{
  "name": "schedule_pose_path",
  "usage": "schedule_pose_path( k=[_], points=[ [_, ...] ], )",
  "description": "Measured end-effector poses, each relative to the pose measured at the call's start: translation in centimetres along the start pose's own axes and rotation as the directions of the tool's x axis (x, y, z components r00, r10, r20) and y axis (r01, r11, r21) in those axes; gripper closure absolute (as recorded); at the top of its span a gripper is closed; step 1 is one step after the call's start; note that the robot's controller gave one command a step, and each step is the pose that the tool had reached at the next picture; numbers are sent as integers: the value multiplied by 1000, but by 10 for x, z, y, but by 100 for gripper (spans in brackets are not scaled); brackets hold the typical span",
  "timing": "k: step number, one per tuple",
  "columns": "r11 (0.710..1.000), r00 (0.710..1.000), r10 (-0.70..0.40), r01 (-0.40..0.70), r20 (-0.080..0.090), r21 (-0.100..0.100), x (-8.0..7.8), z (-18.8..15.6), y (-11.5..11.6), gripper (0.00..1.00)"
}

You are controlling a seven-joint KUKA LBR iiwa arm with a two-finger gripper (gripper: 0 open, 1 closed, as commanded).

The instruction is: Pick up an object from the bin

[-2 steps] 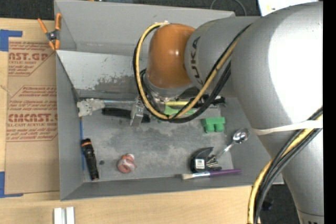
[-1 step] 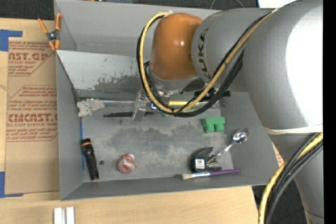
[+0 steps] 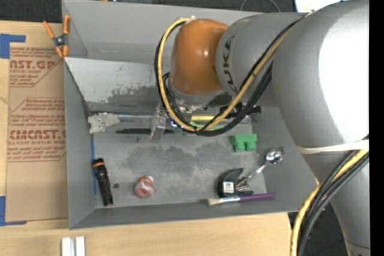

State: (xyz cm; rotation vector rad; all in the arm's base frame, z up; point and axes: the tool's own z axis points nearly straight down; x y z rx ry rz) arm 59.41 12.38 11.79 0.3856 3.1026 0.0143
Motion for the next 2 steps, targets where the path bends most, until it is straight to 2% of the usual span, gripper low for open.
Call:
schedule_pose_path(
  k=[1,2],
  points=[
    [1000,1000,0,0,-3,1,1,1,0,100],
    [1000,1000,0,0,-5,1,1,-20,0,100]
  ],
)
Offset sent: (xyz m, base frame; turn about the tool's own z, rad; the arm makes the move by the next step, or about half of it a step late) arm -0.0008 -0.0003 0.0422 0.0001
